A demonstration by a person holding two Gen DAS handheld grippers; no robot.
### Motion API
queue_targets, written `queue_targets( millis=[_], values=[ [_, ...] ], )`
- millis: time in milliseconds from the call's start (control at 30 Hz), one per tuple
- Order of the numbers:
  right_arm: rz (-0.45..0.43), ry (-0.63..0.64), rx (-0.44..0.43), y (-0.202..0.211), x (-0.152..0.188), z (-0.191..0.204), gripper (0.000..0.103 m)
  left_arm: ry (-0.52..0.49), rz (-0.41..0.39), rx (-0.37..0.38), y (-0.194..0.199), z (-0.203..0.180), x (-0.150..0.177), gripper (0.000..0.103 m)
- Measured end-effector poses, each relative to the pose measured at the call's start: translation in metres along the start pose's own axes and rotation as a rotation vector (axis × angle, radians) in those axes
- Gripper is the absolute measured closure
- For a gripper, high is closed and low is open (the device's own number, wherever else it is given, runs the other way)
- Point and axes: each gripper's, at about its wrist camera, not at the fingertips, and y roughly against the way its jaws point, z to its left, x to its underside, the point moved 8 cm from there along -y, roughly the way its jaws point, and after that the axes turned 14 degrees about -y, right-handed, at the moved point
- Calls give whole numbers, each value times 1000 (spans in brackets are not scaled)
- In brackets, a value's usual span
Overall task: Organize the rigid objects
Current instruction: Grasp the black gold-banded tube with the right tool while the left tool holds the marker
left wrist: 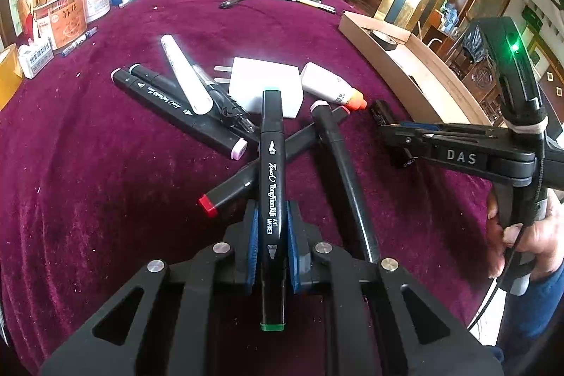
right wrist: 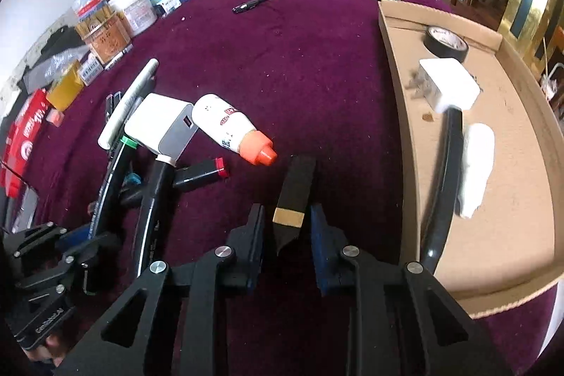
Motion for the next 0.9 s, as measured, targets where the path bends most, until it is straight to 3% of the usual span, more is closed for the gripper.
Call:
queue_targets(
  millis=[67, 500, 900],
  values=[
    [-16, 13, -14, 2, 1, 2, 87, -5, 2, -8, 0, -1, -1, 91],
    [-70, 62, -77, 21, 23, 19, 87, 1, 34, -25, -7, 1, -9, 91],
    [-104, 19, -146, 36, 21, 10, 87, 15, -58, -28, 15, -2, -16, 91]
  ],
)
